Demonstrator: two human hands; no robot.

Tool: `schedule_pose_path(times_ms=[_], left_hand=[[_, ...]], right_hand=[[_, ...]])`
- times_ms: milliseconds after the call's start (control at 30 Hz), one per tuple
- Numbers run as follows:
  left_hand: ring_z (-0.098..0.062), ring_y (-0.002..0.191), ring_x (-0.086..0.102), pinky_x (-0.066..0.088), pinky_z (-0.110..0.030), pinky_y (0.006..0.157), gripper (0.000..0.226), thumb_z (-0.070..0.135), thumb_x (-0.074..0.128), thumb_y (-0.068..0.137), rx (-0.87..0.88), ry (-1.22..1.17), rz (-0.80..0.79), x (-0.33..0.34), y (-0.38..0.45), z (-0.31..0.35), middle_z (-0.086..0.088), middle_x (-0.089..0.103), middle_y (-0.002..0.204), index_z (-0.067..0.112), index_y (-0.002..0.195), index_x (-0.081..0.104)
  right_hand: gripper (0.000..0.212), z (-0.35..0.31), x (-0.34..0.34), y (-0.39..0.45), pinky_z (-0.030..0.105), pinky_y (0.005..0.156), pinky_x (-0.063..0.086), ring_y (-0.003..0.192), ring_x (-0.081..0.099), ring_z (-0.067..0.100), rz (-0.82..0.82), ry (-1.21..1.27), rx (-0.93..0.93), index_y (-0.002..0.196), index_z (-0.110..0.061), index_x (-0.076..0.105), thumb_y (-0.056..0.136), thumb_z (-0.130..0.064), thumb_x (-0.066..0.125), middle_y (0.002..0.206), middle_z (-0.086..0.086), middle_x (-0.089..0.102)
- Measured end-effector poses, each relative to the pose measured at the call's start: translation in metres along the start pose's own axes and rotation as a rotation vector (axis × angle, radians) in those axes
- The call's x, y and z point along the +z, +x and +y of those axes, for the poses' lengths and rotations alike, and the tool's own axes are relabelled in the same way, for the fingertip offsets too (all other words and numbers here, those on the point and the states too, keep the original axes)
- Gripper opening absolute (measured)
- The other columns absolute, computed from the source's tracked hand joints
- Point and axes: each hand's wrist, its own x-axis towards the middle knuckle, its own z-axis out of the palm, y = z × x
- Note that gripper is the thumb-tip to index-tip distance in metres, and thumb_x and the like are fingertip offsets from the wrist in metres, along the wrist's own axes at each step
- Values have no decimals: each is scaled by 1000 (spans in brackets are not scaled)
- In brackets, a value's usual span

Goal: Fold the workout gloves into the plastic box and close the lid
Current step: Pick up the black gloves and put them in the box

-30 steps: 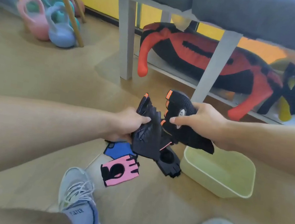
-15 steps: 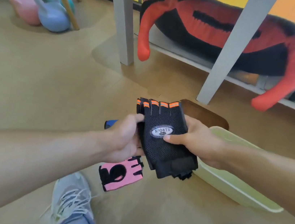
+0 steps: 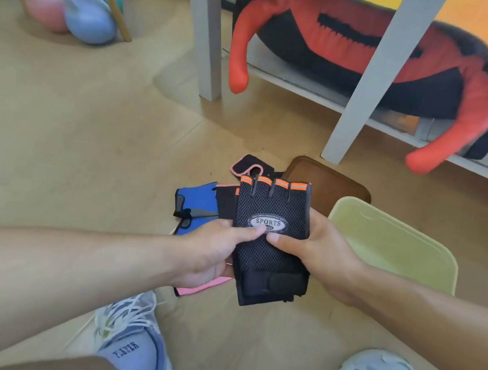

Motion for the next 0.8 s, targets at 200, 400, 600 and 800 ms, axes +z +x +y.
schedule_pose_path(times_ms=[200, 400, 600, 800], left_hand=[[-31, 110, 74, 61, -45, 91, 29, 22, 59, 103, -1, 28, 2, 1, -2, 1, -10, 78, 116, 10, 127, 68], [-31, 112, 72, 58, -50, 97, 24, 14, 53, 106, -16, 59, -32, 6, 3, 3, -13, 77, 120, 10, 125, 66], [-19, 96, 76, 60, -38, 83, 20, 23, 52, 107, -5, 170, -68, 14, 9, 9, -1, 80, 111, 22, 120, 67], [-29, 88, 78, 63, -42, 83, 27, 27, 57, 105, 23, 438, 65, 15, 32, 17, -15, 76, 108, 9, 126, 56]], right_hand=[[43, 7, -2, -5, 28, 86, 61, 106, 74, 14, -36, -21, 14, 127, -18, 64, 89, 1, 75, 116, -4, 78], [46, 8, -9, -5, 17, 65, 58, 86, 75, 0, 127, -37, 43, 121, -24, 64, 81, -22, 87, 106, -7, 77], [33, 8, -31, 4, 17, 71, 57, 100, 76, 8, -4, 25, 198, 123, -20, 72, 97, -40, 64, 116, -5, 78], [42, 18, -50, 22, 49, 101, 55, 109, 73, 31, 210, 64, 154, 124, -2, 64, 92, -26, 76, 117, 10, 77]])
